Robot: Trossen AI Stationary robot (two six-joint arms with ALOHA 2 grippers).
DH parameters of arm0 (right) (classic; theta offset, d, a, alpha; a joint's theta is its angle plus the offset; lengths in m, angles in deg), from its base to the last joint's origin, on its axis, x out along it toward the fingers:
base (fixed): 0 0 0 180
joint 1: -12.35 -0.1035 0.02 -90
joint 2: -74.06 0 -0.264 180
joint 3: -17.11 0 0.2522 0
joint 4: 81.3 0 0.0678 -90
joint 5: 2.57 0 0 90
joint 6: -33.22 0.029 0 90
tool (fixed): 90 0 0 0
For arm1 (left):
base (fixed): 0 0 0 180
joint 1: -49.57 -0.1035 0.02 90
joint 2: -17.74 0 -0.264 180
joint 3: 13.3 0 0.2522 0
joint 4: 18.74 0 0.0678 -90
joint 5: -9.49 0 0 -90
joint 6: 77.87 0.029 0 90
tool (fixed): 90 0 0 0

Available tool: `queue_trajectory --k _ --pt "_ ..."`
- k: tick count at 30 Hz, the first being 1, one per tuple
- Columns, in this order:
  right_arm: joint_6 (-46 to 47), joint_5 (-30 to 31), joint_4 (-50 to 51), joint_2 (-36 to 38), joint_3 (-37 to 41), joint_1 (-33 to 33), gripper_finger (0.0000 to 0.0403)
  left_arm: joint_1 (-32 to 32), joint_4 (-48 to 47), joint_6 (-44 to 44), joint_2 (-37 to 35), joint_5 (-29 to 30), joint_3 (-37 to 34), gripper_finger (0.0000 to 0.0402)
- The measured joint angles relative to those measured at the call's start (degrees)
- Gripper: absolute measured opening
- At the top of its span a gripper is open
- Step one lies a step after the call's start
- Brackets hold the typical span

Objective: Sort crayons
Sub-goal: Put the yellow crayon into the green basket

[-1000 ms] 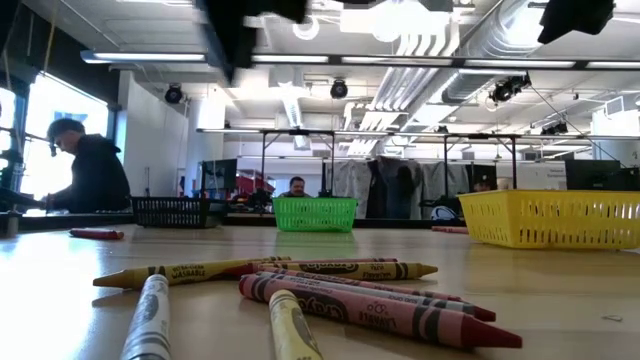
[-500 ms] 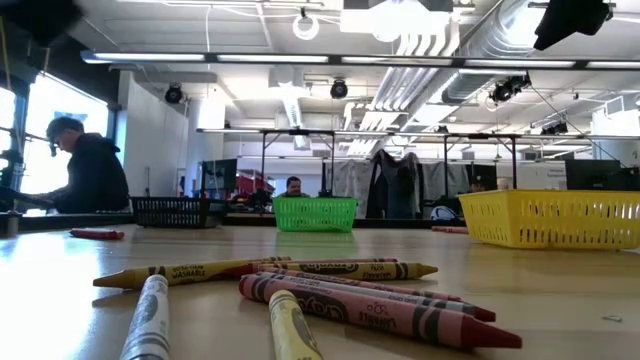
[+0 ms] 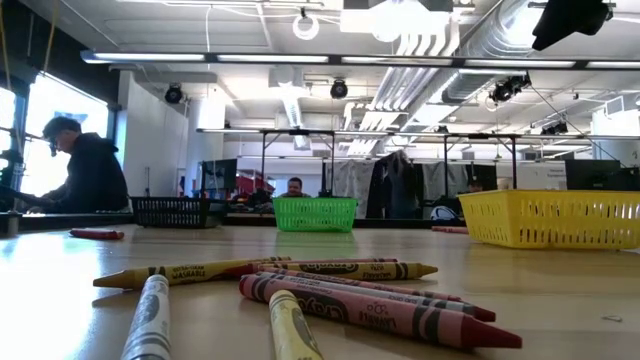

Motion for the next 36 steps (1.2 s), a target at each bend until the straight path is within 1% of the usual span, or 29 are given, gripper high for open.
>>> queue_trajectory --k 8,14,20,22,25,26,32,36 --pt "1.37 0.15 -0.02 0.0 0.02 0.0 0.0119 0.05 10.25 -0.05 -0.05 -0.15 -8.38 0.0074" --pt "3.51 0.15 -0.04 0.0 0.02 0.02 0.0119 -0.74 11.84 0.26 -0.09 -0.08 -12.06 0.0074" --pt "3.86 0.13 -0.3 0.0 0.02 0.0 0.0119 -0.99 13.04 1.08 -0.22 0.0 -13.0 0.0068" --pt "3.86 0.13 -0.32 0.0 0.02 0.0 0.0119 -1.25 13.28 1.58 -0.17 0.02 -13.0 0.0052" --pt "3.8 0.11 -0.33 0.0 0.02 0.01 0.0119 -1.92 13.61 1.79 -0.15 -0.02 -13.02 0.0015" --pt "3.77 0.11 -0.32 0.0 0.02 0.0 0.0119 -2.14 13.61 1.76 -0.15 -0.16 -13.02 0.0008" --pt "3.71 0.05 -0.32 0.0 0.02 0.0 0.0119 -2.71 13.51 3.2 -0.38 -1.57 -13.0 0.0004" --pt "3.69 -0.07 -0.33 0.0 0.02 0.0 0.0119 -2.77 13.07 3.26 -2.55 -1.56 -13.27 0.0003"
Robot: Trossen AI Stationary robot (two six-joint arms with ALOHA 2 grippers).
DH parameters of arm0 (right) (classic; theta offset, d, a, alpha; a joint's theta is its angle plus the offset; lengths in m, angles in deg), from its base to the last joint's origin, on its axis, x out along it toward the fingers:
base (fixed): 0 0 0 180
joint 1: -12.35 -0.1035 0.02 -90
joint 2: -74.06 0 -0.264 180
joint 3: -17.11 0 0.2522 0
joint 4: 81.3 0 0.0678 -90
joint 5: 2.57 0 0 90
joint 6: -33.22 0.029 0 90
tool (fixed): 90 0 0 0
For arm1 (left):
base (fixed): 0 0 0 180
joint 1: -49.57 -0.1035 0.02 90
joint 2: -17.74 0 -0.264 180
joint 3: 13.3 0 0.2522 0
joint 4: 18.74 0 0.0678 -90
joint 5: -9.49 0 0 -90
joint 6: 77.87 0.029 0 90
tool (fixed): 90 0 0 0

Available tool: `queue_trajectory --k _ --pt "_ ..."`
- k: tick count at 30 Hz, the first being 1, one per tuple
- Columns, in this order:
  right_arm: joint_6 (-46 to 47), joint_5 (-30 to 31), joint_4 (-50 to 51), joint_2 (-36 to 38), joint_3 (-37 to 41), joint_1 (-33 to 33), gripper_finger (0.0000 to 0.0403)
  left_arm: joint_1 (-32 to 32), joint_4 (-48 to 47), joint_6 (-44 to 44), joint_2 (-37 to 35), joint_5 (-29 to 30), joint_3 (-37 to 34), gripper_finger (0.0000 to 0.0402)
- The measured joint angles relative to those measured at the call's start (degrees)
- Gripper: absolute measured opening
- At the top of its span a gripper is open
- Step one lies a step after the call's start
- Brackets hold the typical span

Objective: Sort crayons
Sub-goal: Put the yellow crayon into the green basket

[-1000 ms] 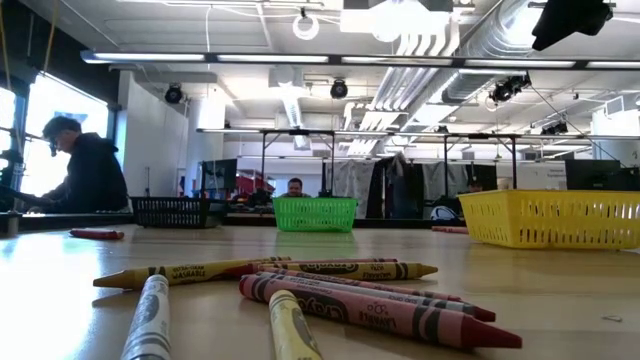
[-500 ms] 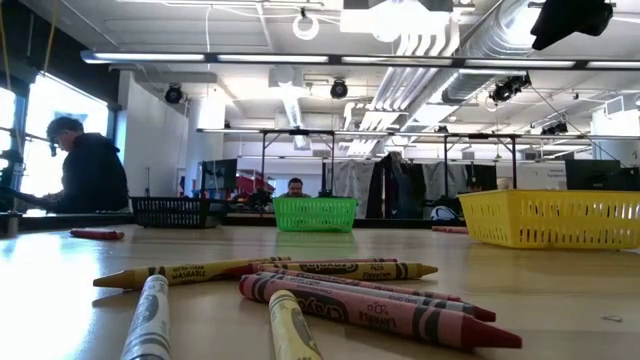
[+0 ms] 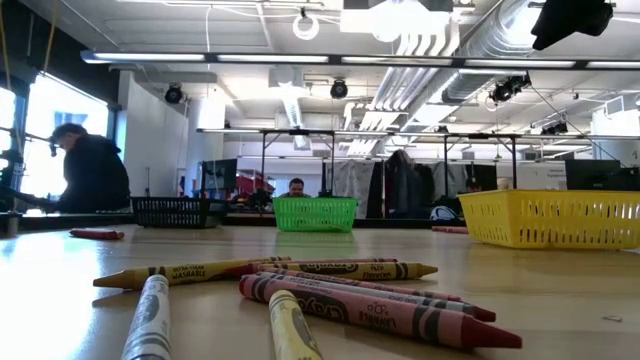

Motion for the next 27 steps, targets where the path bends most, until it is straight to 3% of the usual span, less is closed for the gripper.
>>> queue_trajectory --k 8,16,22,25,27 --pt "-1.53 0.02 0.07 0.0 0.0 0.02 0.0119 -2.98 -5.97 1.05 -7.61 1.61 0.1 0.0001" --pt "-1.5 0.04 0.07 0.0 0.0 2.39 0.0119 -12.32 -5.87 12.52 -16.32 19.36 0.19 0.0" --pt "0.02 0.0 -0.06 0.0 0.01 6.23 0.0119 -24.92 0.56 29.03 -22.43 34.25 0.19 0.0" --pt "0.05 -0.25 -0.11 0.0 0.01 8.55 0.0119 -32.91 13.63 44.95 -23.59 39.61 0.22 0.0" --pt "0.13 -0.26 -0.11 0.0 0.02 10.33 0.0119 -38.51 24.42 57.95 -23.45 39.79 0.23 0.0"
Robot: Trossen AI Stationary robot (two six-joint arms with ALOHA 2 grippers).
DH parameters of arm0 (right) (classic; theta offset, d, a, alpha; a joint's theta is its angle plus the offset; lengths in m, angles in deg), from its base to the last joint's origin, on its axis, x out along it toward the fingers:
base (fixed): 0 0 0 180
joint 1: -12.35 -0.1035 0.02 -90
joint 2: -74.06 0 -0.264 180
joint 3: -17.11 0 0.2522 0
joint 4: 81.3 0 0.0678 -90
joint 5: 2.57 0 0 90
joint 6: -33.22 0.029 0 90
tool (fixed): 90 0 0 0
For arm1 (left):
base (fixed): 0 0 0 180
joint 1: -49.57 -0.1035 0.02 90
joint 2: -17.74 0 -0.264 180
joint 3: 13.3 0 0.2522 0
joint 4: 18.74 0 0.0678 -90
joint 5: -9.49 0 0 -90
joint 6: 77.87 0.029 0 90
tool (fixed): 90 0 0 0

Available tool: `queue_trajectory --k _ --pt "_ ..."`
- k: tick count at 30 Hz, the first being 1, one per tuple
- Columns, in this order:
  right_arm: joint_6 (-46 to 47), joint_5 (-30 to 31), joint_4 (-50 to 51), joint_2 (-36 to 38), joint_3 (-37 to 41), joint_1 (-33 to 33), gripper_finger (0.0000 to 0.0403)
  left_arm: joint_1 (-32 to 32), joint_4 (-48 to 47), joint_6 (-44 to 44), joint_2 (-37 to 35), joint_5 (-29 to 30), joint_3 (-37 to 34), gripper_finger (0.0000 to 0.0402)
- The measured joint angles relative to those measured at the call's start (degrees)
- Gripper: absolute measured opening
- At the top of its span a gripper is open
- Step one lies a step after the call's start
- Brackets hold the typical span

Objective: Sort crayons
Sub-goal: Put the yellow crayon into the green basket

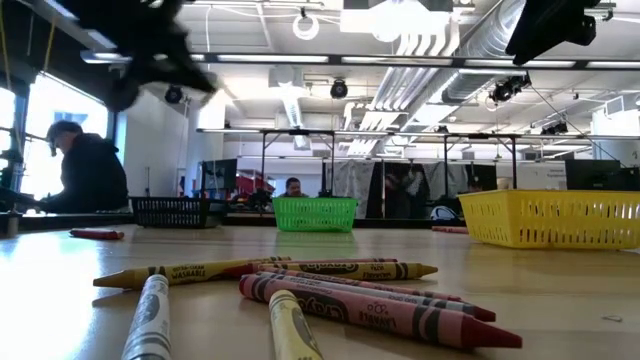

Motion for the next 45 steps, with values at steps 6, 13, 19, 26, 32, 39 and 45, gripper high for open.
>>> queue_trajectory --k 6,13,19,26,32,39,45 --pt "-0.09 -0.87 -0.04 0.0 0.0 5.81 0.0119 -15.97 25.73 26.75 4.53 -7.16 0.09 0.0" --pt "-0.13 -0.94 -0.72 0.0 0.0 11.1 0.0119 -31.95 29.31 35.55 16.09 -18.61 2.69 0.0" --pt "-0.14 -0.97 -1.8 0.0 -0.01 14.64 0.0119 -39.36 29.47 44.36 30.14 -22.44 10.67 0.0" --pt "-0.15 -1.0 -1.77 0.0 -0.02 17.2 0.0119 -41.74 29.26 53.56 40.09 -22.65 18.86 0.0" --pt "-0.59 -0.98 -1.75 0.0 -0.02 18.12 0.0119 -41.69 28.36 60.86 42.63 -23.39 21.69 0.0007" --pt "-1.68 -0.77 -1.75 0.0 -0.01 18.11 0.0119 -41.69 28.37 70.57 42.72 -23.37 21.77 0.0031" --pt "-2.34 0.09 -1.75 0.0 -0.02 18.11 0.0119 -41.62 29.29 72.51 42.72 -26.42 21.77 0.0069"
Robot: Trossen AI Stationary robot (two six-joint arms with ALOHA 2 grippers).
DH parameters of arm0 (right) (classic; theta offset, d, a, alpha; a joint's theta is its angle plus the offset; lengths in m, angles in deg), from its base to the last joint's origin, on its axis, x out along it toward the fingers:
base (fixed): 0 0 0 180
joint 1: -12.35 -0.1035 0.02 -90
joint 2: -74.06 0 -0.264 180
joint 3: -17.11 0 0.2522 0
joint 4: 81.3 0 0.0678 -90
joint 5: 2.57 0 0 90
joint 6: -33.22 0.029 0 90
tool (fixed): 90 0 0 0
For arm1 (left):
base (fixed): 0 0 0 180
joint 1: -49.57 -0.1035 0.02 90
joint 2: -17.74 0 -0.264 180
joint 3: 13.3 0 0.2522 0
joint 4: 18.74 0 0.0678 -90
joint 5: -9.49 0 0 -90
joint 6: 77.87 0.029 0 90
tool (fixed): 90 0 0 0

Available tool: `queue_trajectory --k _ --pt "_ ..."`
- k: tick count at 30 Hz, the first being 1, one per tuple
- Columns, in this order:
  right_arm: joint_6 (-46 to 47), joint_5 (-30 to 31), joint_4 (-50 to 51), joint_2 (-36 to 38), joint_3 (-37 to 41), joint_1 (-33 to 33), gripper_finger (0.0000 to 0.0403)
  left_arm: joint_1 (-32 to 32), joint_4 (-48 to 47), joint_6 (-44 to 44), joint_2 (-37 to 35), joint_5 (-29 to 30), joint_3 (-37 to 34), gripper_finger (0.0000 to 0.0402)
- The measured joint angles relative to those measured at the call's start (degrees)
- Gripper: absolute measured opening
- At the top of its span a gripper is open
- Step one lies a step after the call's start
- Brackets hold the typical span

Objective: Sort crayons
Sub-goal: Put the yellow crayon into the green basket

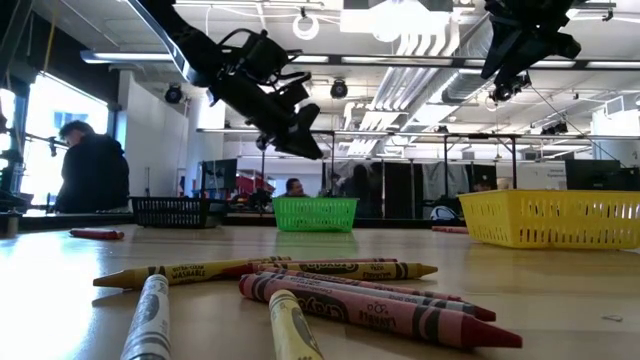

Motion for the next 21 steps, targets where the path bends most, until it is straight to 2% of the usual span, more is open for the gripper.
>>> queue_trajectory --k 4,7,11,14,17,21 --pt "-0.83 0.0 0.0 0.0 0.0 0.0 0.0119 0.38 1.38 -0.12 0.0 -2.17 0.0 0.0094" --pt "-0.83 -0.03 0.0 0.0 0.0 0.0 0.0119 0.88 0.77 -3.89 -0.06 -4.4 0.0 0.0106" --pt "-0.85 -0.85 0.09 0.0 0.0 0.0 0.0119 1.77 -5.08 -10.82 -1.53 -20.08 0.15 0.0109" --pt "-0.86 -0.94 0.52 0.0 0.0 0.0 0.0119 3.69 -13.14 -12.13 -2.59 -29.11 0.11 0.0101" --pt "-1.86 -1.39 0.54 0.0 0.0 -0.02 0.0119 7.84 -22.97 -12.11 -4.43 -30.34 0.09 0.0092" --pt "-3.41 -2.65 0.57 -0.02 0.0 -0.02 0.0119 16.83 -38.63 -11.7 -6.42 -30.49 0.07 0.0086"
